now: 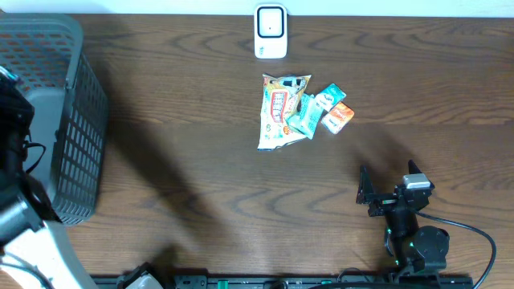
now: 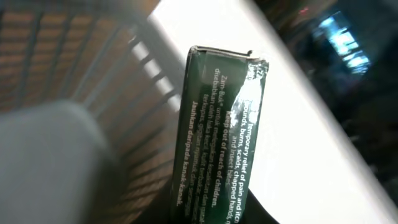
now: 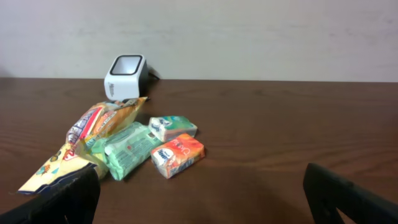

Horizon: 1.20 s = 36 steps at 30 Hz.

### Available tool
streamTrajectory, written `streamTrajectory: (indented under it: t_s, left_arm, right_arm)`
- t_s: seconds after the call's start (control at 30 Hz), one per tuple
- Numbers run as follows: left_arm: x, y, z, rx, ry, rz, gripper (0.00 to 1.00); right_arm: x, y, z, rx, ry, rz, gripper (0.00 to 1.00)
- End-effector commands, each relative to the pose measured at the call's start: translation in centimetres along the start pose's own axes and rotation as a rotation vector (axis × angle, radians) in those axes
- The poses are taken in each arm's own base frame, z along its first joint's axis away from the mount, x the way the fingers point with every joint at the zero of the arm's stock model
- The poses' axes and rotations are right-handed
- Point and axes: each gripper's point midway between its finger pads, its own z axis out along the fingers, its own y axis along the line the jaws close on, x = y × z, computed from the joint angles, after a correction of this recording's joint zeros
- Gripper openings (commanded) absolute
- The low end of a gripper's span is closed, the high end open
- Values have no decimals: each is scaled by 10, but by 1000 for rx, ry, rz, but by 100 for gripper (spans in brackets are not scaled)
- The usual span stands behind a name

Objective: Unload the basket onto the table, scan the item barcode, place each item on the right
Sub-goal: 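Lift the Zam-Buk tin out of the basket toward the scanner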

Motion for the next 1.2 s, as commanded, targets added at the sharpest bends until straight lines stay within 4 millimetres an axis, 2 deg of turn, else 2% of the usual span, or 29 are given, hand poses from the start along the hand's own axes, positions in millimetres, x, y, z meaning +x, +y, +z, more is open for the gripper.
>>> streamTrajectory:
  t_s: [0.0,0.13,0.27,0.4,0.6,0.7,0.83,0.97,1.17]
  left_arm:
    - [-6,-37,-26,111,-44,6,11]
    - [12,-70,-43,220,0,36,12]
    - [54,-102,-44,333,150,57,12]
    - [109,-123,-35,386,333,80,12]
    - [208,-146,-17,435,603,192,12]
    - [258,-145,-5,411,731,216,12]
    - [319,-123,22,291,835,267,13]
    - [368,-105,42,224,909,303,16]
    - [430,-84,55,183,1007,342,17]
  right_arm:
    - [1,1,0,0,2,-15,99]
    - [1,1,0,0,2,-15,99]
    - [1,1,0,0,2,-15,99]
    - [1,1,0,0,2,-15,99]
    - [1,1,0,0,2,-15,99]
    - [1,1,0,0,2,-15,99]
    - [1,1,0,0,2,-15,99]
    - [1,1,0,0,2,-15,99]
    - [1,1,0,0,2,-15,99]
